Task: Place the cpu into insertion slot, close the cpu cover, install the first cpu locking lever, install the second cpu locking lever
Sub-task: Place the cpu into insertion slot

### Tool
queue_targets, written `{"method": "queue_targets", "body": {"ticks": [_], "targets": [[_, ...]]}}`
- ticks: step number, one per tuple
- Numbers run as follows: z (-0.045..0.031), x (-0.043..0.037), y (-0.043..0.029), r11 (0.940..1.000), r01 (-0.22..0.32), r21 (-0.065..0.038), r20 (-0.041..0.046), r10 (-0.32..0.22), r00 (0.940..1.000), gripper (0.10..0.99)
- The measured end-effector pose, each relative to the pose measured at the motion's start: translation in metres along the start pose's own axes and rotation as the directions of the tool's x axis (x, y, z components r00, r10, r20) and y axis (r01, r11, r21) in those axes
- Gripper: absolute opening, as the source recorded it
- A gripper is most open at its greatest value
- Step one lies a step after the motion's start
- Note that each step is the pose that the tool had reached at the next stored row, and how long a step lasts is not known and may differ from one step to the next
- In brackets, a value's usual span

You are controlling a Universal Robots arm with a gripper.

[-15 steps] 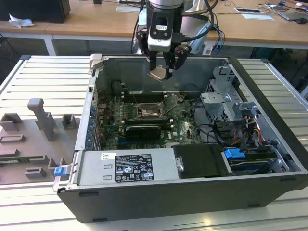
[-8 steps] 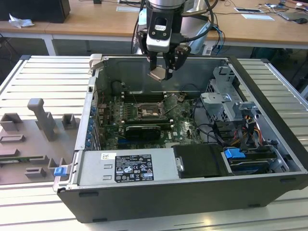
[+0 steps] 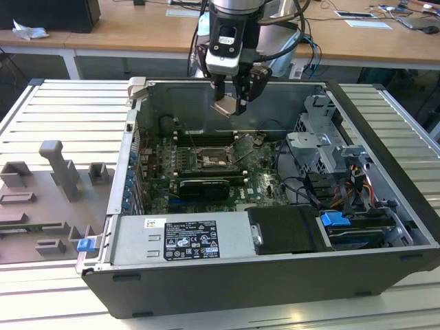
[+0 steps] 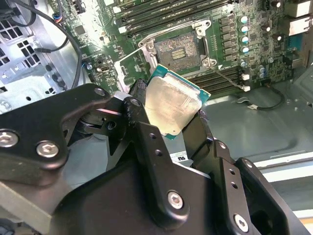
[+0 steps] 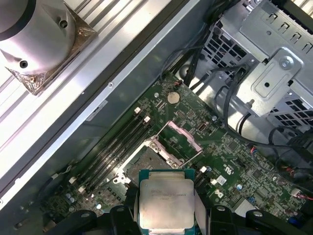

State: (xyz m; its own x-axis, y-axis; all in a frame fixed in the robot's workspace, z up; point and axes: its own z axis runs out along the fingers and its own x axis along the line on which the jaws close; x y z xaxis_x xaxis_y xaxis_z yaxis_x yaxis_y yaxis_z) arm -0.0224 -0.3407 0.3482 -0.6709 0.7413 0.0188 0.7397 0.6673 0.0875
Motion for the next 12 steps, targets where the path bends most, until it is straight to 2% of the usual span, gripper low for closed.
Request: {"method": "queue_targets", "body": {"ticks": [12], "targets": [[0.0013, 0.0, -0.0001, 0.9985, -0.055, -0.001, 0.0048, 0.055, 0.9985, 0.541]]}}
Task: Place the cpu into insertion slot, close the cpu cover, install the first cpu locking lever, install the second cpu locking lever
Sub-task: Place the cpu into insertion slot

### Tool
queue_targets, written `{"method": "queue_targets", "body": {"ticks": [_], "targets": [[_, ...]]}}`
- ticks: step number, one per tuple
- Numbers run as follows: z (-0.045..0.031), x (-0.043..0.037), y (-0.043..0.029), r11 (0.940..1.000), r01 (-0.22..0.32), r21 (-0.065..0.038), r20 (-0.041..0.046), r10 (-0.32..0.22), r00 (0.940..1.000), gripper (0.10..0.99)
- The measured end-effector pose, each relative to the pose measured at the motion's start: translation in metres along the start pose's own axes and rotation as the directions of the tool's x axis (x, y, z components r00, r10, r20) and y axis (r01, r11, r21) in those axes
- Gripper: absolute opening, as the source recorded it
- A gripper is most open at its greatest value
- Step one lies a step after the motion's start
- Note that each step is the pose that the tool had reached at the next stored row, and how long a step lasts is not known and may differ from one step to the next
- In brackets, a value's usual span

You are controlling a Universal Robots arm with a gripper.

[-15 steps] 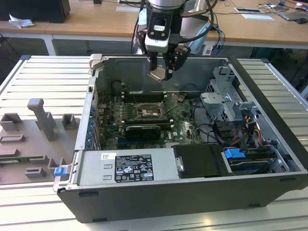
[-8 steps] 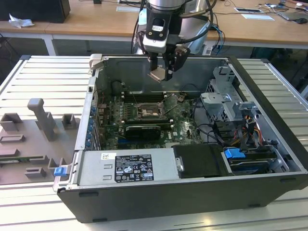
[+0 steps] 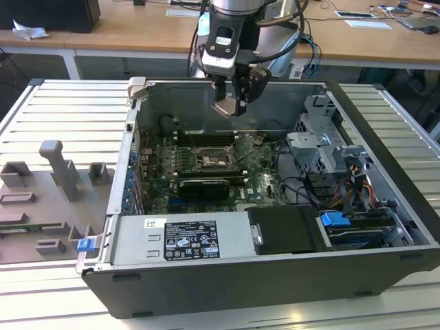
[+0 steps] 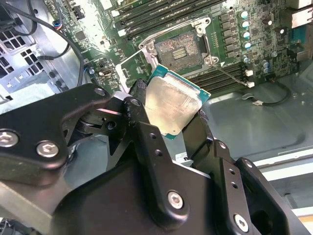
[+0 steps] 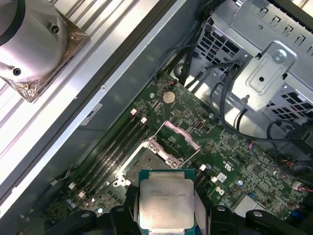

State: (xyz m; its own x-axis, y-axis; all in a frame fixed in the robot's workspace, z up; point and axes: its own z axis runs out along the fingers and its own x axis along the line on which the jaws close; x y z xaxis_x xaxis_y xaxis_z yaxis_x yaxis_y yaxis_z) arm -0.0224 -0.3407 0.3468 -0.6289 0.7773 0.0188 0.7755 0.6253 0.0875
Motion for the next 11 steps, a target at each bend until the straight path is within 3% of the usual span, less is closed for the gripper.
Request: {"method": "queue_targets", "body": {"ticks": [11], "targets": [[0.0013, 0.0, -0.0001, 0.9978, -0.066, -0.001, 0.0058, 0.066, 0.9978, 0.541]]}}
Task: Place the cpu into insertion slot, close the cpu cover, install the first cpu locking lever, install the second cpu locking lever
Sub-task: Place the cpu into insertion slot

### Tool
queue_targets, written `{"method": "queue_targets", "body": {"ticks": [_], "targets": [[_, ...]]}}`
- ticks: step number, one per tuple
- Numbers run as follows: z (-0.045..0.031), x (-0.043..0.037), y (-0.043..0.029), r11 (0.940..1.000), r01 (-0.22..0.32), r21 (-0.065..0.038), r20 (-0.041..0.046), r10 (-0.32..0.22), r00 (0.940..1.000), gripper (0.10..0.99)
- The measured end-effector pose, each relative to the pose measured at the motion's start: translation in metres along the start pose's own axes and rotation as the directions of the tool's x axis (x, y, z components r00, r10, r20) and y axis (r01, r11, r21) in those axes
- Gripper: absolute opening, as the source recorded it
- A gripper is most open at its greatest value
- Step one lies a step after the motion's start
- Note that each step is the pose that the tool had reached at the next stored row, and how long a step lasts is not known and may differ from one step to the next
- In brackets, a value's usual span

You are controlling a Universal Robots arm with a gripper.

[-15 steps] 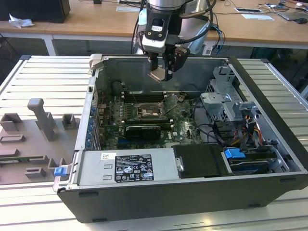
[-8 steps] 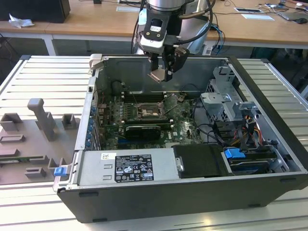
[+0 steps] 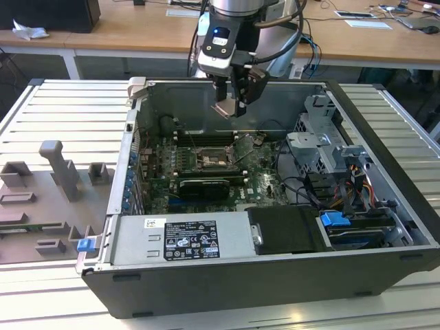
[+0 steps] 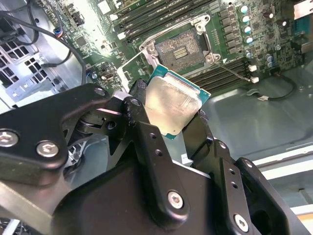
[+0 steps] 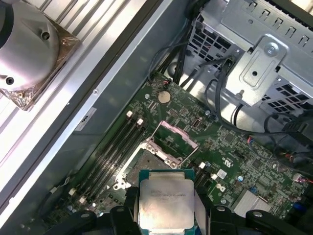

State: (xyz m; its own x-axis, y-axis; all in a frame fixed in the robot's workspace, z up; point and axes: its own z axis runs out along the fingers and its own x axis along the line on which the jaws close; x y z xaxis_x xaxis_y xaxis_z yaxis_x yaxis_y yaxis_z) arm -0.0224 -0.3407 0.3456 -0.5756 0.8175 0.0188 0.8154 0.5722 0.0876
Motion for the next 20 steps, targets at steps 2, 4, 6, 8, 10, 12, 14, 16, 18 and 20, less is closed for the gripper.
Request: {"method": "queue_targets", "body": {"ticks": [2, 4, 6, 8, 10, 12, 14, 16, 18, 20], "targets": [[0.0001, 0.0, 0.0, 0.9999, -0.011, 0.0, 0.001, 0.011, 0.9999, 0.541], [0.0004, 0.0, 0.0, 0.9997, -0.026, 0.0, 0.0022, 0.026, 0.9997, 0.541], [0.0006, 0.0, -0.0001, 0.9993, -0.038, -0.001, 0.0033, 0.038, 0.9993, 0.541], [0.0008, 0.0, 0.0, 0.9986, -0.052, -0.001, 0.0046, 0.052, 0.9986, 0.541], [0.001, 0.0, -0.0001, 0.998, -0.063, -0.001, 0.0055, 0.063, 0.998, 0.541], [0.0011, 0.0, -0.0001, 0.9972, -0.075, -0.002, 0.0065, 0.075, 0.9972, 0.541], [0.0014, 0.0, -0.0001, 0.9963, -0.086, -0.002, 0.0076, 0.086, 0.9962, 0.541], [0.0016, 0.0, -0.0001, 0.9951, -0.098, -0.002, 0.0086, 0.098, 0.9951, 0.541], [0.0018, 0.0, -0.0001, 0.994, -0.11, -0.003, 0.0095, 0.11, 0.9939, 0.541], [0.0022, 0.0, -0.0002, 0.9918, -0.128, -0.003, 0.0111, 0.128, 0.9917, 0.541]]}}
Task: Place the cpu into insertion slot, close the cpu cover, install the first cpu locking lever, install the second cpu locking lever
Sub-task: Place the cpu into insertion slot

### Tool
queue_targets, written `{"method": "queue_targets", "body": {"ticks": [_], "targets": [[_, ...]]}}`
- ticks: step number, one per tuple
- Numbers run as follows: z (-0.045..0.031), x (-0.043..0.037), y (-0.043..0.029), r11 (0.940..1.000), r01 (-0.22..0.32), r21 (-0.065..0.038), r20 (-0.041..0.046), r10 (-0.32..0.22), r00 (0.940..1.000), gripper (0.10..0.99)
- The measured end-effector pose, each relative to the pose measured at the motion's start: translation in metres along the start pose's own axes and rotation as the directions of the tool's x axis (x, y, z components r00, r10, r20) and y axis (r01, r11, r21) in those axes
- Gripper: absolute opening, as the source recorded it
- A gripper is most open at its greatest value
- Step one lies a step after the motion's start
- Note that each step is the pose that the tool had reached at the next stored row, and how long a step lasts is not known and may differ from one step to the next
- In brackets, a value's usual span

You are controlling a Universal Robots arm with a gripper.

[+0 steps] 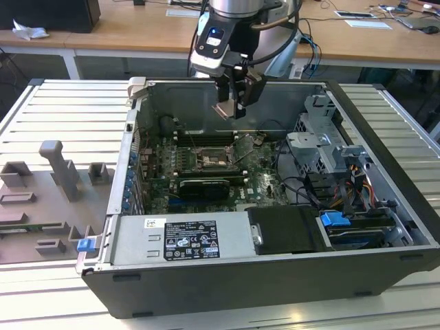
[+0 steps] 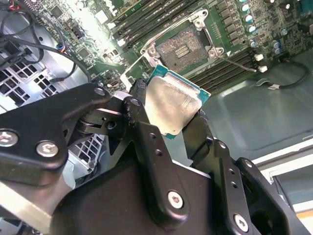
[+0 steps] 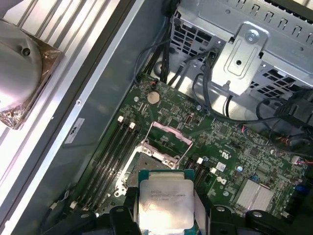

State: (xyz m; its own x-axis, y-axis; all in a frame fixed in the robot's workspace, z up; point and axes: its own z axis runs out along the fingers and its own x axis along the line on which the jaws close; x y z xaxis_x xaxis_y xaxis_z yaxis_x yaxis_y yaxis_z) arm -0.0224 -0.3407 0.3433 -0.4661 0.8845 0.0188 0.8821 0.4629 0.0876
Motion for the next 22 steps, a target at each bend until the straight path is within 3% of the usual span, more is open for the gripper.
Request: {"method": "queue_targets", "body": {"ticks": [10, 22], "targets": [[0.001, 0.0, -0.0001, 0.9986, -0.054, -0.001, 0.0047, 0.054, 0.9986, 0.541], [0.0024, -0.0001, -0.0002, 0.9917, -0.128, -0.003, 0.0112, 0.128, 0.9917, 0.541]]}}
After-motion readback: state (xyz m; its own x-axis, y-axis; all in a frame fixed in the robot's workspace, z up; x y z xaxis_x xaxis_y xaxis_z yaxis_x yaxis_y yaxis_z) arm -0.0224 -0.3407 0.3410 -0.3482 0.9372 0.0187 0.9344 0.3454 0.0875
